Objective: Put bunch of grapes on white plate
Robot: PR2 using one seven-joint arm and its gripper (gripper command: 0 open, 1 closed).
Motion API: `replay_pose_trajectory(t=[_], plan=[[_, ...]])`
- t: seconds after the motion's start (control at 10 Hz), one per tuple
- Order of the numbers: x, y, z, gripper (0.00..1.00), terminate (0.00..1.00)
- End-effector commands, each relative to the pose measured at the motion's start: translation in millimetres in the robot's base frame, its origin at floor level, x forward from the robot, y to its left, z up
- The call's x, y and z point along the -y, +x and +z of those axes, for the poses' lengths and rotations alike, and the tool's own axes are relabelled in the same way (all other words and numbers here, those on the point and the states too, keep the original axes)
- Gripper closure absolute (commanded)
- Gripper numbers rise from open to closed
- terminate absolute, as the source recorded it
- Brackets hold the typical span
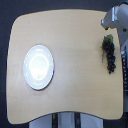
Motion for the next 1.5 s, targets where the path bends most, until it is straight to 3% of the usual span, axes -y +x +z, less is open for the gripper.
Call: replay_pose_trajectory(t=[0.0,0.4,0.9,1.4], plan=[[33,3,-47,0.00,0.00],[49,-18,-86,0.00,0.00],[48,-6,-121,0.00,0.00],[22,-8,-144,0.00,0.00]])
